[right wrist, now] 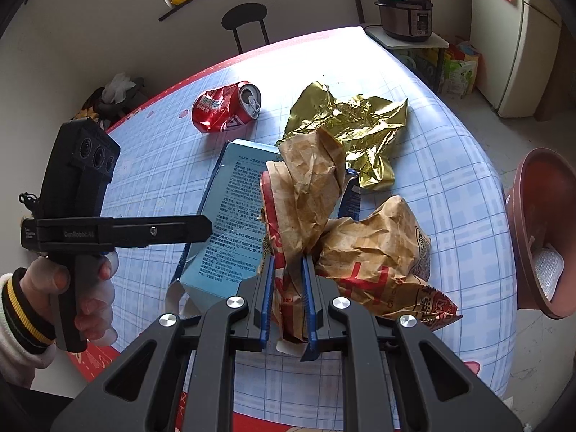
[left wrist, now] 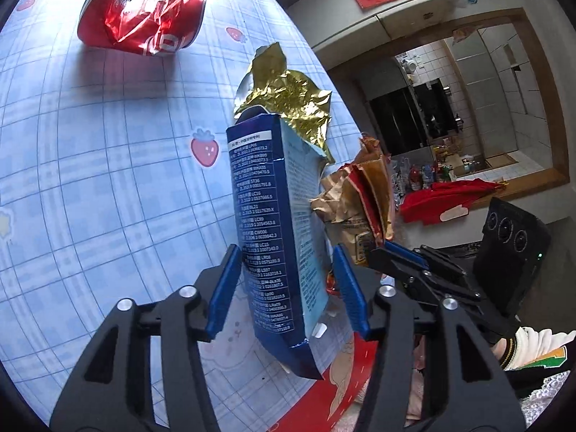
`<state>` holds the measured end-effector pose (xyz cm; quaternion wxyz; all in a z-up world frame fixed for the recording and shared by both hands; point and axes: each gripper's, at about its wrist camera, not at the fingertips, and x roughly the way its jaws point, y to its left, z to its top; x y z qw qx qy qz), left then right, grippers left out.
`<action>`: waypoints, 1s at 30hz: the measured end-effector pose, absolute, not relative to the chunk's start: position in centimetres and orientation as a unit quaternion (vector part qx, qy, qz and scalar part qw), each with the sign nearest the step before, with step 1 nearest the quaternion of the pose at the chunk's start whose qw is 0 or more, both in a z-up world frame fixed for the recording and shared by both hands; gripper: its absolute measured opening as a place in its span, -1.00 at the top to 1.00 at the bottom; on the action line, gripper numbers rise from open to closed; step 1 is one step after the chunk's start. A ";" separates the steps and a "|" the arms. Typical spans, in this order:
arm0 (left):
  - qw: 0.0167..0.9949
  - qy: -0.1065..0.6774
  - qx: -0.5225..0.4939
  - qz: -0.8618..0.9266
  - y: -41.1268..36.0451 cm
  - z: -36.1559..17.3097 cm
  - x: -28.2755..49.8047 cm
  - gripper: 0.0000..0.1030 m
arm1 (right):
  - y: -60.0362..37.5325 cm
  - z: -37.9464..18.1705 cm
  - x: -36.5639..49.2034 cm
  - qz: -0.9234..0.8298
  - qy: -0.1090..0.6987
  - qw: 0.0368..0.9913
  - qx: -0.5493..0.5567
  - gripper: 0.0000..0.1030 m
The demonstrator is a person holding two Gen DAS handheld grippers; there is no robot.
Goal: Collect trash
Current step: 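Lift the blue box with the left tool while the right tool holds the paper bag, then carry the paper bag and blue box toward the bucket with both tools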
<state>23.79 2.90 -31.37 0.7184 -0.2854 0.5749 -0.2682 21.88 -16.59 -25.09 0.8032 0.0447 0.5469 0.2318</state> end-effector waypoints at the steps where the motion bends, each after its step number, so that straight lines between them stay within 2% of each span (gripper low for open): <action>1: 0.715 0.579 -0.289 -0.263 2.9 -31.8 23.6 0.25 | -16.6 -25.1 21.8 0.233 0.547 0.803 0.045 0.70; 2: 0.713 0.582 -0.293 -0.257 2.9 -32.1 23.6 0.33 | -16.7 -25.1 21.8 0.232 0.547 0.803 0.046 0.70; 13: 0.714 0.576 -0.304 -0.257 2.2 -32.8 23.0 0.29 | -18.4 -23.4 21.3 0.202 0.523 0.827 0.028 0.72; 21: 0.711 0.555 -0.332 -0.276 1.7 -32.2 22.8 0.29 | -19.9 -23.7 21.1 0.188 0.525 0.828 0.055 0.72; 24: 0.709 0.539 -0.348 -0.294 0.9 -31.3 22.8 0.04 | -19.8 -24.3 20.8 0.191 0.532 0.822 0.068 0.71; 30: 0.713 0.530 -0.356 -0.291 0.2 -30.7 23.5 0.03 | -21.2 -24.4 21.2 0.189 0.536 0.815 0.110 0.71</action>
